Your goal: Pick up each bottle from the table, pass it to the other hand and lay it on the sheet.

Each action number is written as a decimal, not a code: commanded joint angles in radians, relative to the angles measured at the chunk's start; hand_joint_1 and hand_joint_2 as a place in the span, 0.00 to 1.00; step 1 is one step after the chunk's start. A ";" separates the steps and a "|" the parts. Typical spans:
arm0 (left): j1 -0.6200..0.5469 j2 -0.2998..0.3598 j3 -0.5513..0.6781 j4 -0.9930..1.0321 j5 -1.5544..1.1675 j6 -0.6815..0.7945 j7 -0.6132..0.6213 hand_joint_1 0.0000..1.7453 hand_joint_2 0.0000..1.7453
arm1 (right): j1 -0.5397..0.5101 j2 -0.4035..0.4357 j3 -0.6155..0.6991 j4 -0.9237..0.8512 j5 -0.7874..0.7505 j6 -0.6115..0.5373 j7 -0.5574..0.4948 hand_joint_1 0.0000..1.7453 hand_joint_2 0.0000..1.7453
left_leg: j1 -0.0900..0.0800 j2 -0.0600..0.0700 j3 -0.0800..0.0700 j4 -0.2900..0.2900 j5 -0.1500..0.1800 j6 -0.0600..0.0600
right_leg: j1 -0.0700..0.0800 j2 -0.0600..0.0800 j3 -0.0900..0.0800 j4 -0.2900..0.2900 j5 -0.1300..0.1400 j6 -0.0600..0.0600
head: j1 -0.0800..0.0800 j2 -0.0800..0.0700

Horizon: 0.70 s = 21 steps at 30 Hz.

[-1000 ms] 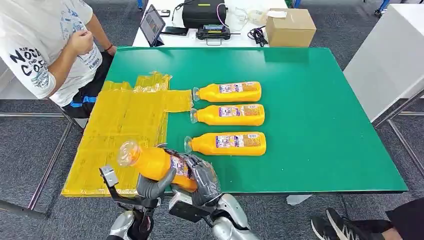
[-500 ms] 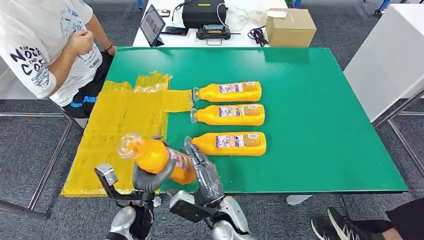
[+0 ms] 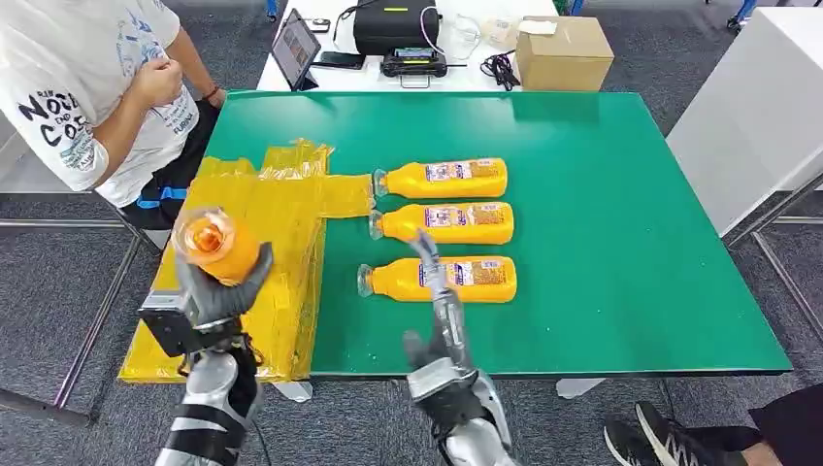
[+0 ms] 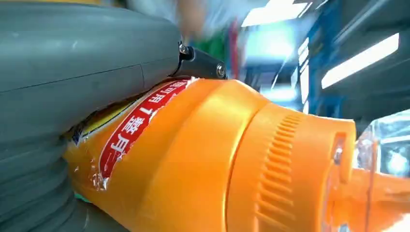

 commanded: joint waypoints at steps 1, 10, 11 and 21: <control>-0.175 0.037 0.274 0.150 -0.719 0.115 -0.018 1.00 1.00 | -0.013 -0.004 -0.090 -0.104 -0.073 0.020 -0.022 0.00 0.00 | 0.001 0.000 0.003 0.000 -0.001 -0.002 | 0.001 0.000 0.003 0.000 -0.001 -0.002 | 0.000 0.000; -0.279 0.141 0.312 0.500 -1.214 0.115 0.172 1.00 1.00 | -0.017 -0.010 -0.090 -0.117 -0.112 0.045 -0.027 0.00 0.00 | 0.000 0.003 0.006 -0.002 0.000 -0.002 | 0.001 0.000 0.004 -0.001 0.001 -0.005 | 0.000 0.000; -0.279 0.141 0.312 0.500 -1.214 0.115 0.172 1.00 1.00 | -0.017 -0.010 -0.090 -0.117 -0.112 0.045 -0.027 0.00 0.00 | 0.001 0.003 0.005 -0.001 0.000 -0.002 | 0.001 0.000 0.003 0.000 0.001 -0.005 | 0.000 0.000; -0.345 0.186 0.211 0.792 -1.074 -0.005 0.171 1.00 1.00 | -0.021 -0.006 -0.101 -0.091 -0.113 0.100 -0.020 0.00 0.00 | 0.002 0.002 0.005 0.000 0.000 -0.003 | 0.002 -0.001 0.004 0.000 0.001 -0.005 | 0.000 0.000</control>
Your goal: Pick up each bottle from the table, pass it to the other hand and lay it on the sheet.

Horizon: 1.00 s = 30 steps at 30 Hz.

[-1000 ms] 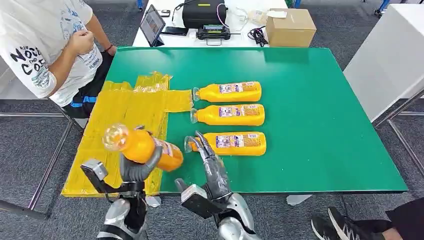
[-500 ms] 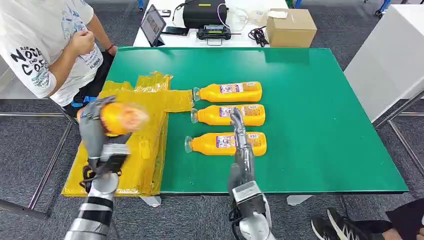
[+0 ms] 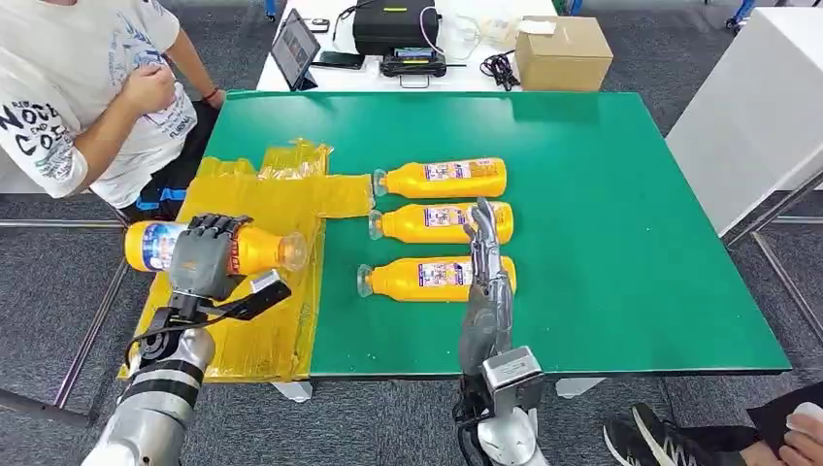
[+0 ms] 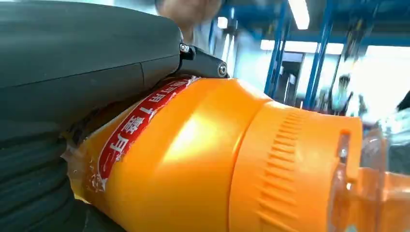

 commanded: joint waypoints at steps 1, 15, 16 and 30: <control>-0.113 0.064 -0.078 0.320 0.110 -0.133 -0.014 1.00 1.00 | -0.029 -0.009 -0.035 0.036 0.006 0.035 0.017 0.00 0.00 | 0.001 -0.001 0.003 0.000 -0.001 -0.002 | 0.002 -0.001 0.003 0.000 -0.001 -0.002 | 0.000 0.000; -0.101 0.097 -0.182 0.324 0.042 -0.149 0.081 1.00 1.00 | -0.040 -0.002 -0.042 0.061 -0.012 0.088 0.036 0.00 0.00 | 0.001 0.000 0.002 0.000 0.000 -0.001 | 0.001 0.001 0.002 0.000 0.000 -0.001 | 0.000 0.000; -0.101 0.097 -0.182 0.324 0.042 -0.149 0.081 1.00 1.00 | -0.040 -0.002 -0.042 0.061 -0.012 0.088 0.036 0.00 0.00 | 0.002 0.001 0.004 0.000 -0.001 -0.002 | 0.002 0.001 0.004 0.000 -0.001 -0.002 | 0.000 0.000; -0.084 0.104 -0.186 0.350 0.237 -0.529 0.032 0.00 0.00 | -0.043 0.018 -0.092 0.108 -0.019 0.111 0.066 0.00 0.00 | 0.001 0.001 0.006 -0.001 -0.002 -0.002 | 0.001 0.002 0.007 -0.001 -0.001 -0.002 | 0.000 0.000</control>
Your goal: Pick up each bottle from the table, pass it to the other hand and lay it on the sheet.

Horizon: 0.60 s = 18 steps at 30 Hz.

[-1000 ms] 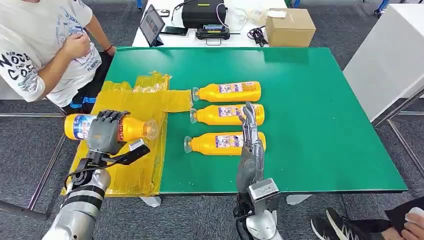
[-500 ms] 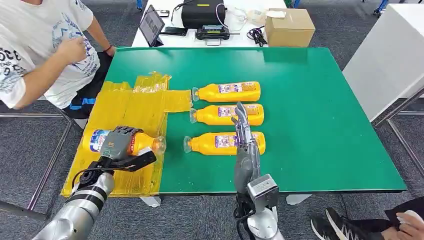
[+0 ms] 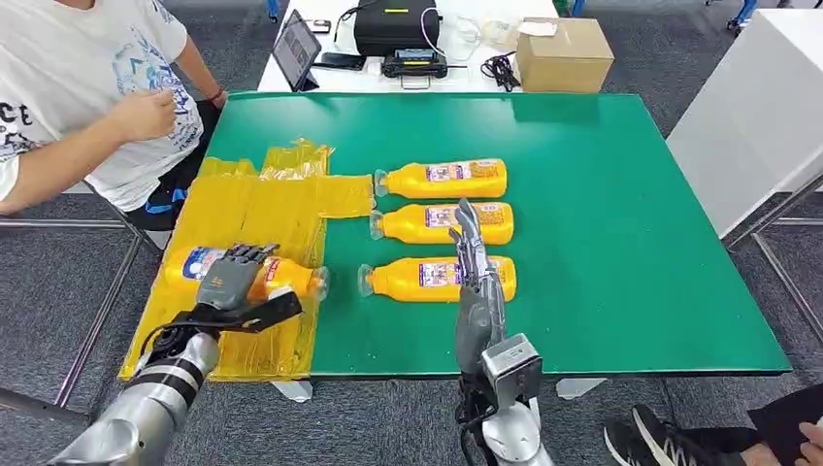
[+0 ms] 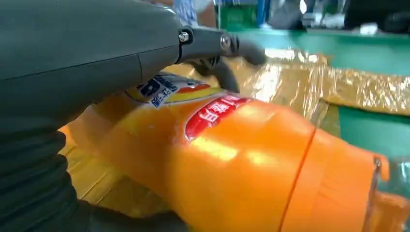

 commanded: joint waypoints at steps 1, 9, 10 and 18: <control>0.007 0.021 0.012 0.078 0.199 -0.279 -0.078 0.00 0.00 | -0.045 0.015 -0.063 0.110 -0.006 0.002 0.021 0.00 0.00 | 0.001 0.003 0.006 -0.001 -0.002 -0.002 | 0.001 0.003 0.005 -0.002 0.000 -0.002 | 0.000 0.000; 0.017 0.024 0.009 0.066 0.233 -0.323 -0.087 0.00 0.00 | -0.048 0.016 -0.065 0.119 -0.007 0.001 0.024 0.00 0.00 | 0.002 0.004 0.007 -0.001 -0.002 -0.002 | 0.002 0.003 0.006 -0.002 -0.001 -0.003 | 0.000 0.000; 0.017 0.023 0.024 0.072 0.260 -0.355 -0.092 0.00 0.00 | -0.050 0.016 -0.066 0.124 -0.009 0.001 0.026 0.00 0.00 | 0.001 0.002 0.005 -0.001 -0.001 -0.001 | 0.001 0.002 0.005 -0.002 -0.001 -0.002 | 0.000 0.000; 0.095 0.047 0.086 -0.006 0.681 -0.761 -0.213 0.00 0.00 | -0.087 0.021 -0.060 0.221 -0.020 -0.008 0.044 0.00 0.00 | 0.000 -0.003 0.017 -0.003 0.000 -0.003 | 0.000 -0.001 0.018 -0.002 -0.003 -0.002 | 0.000 0.000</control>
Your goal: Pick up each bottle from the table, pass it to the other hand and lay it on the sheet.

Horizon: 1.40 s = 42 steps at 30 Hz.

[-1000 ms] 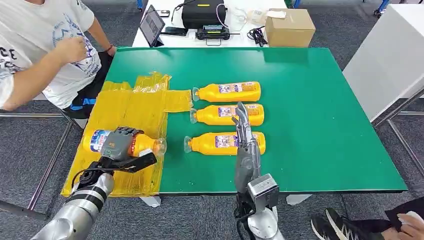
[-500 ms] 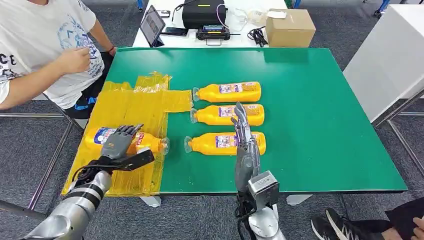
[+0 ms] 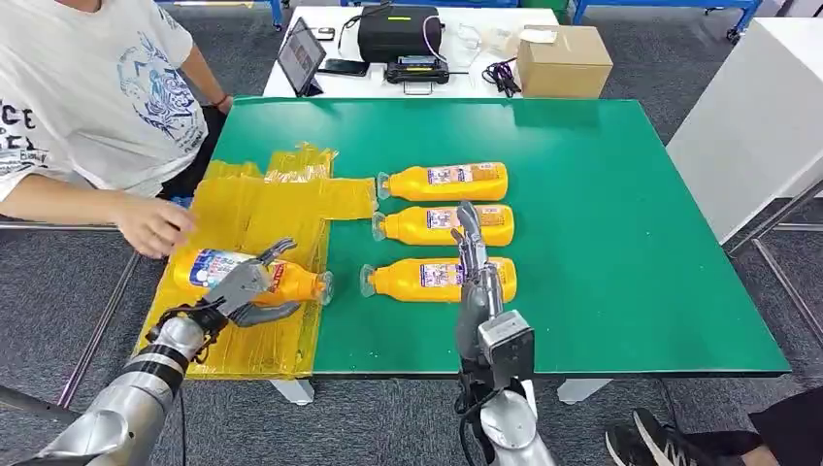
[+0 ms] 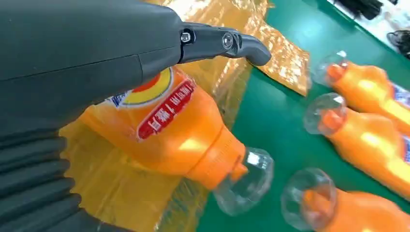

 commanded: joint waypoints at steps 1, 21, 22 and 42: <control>0.122 0.019 0.093 -0.033 0.438 -0.381 -0.112 0.00 0.00 | -0.070 0.010 -0.028 0.182 -0.012 -0.009 0.016 0.00 0.00 | 0.001 0.008 0.006 -0.003 0.000 -0.003 | 0.001 0.007 0.003 -0.002 0.002 -0.003 | 0.000 0.000; 0.329 -0.139 0.006 -0.879 0.846 0.557 -0.191 0.00 1.00 | -0.035 -0.047 0.015 0.139 0.137 -0.120 0.064 0.00 0.00 | 0.003 0.006 -0.011 0.002 -0.001 -0.003 | 0.003 0.003 -0.013 0.001 0.001 -0.003 | 0.000 0.000; 0.346 -0.138 0.002 -0.900 0.850 0.585 -0.191 0.00 1.00 | -0.033 -0.059 0.008 0.141 0.157 -0.123 0.084 0.00 0.00 | 0.002 0.006 -0.012 0.001 0.000 -0.003 | 0.003 0.003 -0.014 0.000 0.002 -0.003 | 0.000 0.000; 0.481 -0.185 0.001 -0.859 0.901 0.521 -0.191 0.00 1.00 | 0.056 -0.111 -0.102 0.060 0.339 -0.201 0.134 0.00 1.00 | 0.001 0.006 -0.011 0.000 0.000 -0.003 | 0.001 0.003 -0.015 0.000 0.002 -0.003 | 0.000 0.000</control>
